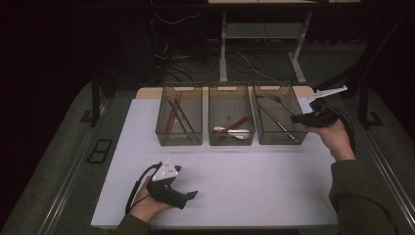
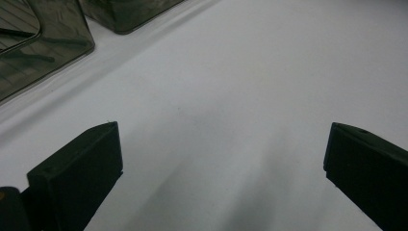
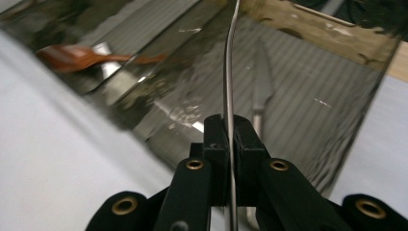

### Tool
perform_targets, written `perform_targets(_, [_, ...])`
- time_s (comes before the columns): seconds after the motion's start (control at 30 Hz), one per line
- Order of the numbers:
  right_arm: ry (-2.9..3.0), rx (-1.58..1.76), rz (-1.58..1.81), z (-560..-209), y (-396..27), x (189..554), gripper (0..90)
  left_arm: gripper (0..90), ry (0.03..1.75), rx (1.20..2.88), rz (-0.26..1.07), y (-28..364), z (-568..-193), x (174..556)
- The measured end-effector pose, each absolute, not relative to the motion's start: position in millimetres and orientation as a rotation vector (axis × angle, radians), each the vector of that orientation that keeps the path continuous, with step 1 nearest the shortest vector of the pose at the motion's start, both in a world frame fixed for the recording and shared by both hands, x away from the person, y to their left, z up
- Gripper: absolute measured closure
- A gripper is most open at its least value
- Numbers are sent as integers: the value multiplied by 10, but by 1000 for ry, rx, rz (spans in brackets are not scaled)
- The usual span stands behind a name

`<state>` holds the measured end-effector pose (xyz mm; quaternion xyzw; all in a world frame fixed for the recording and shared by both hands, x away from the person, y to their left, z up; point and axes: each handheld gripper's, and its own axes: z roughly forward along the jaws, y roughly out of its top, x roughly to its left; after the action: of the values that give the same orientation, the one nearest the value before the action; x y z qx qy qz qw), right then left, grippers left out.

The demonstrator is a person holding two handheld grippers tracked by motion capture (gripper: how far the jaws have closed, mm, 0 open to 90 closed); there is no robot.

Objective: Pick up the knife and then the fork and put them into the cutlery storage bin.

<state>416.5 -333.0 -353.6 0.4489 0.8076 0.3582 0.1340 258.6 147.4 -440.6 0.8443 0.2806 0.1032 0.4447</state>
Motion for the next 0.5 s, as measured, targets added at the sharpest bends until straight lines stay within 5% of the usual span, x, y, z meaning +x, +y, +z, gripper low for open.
perform_targets(0.5, [2391, 1438, 789, -3862, -3093, 4592, 854, 0, 680, 2098, 235, 1467, -4411, 2583])
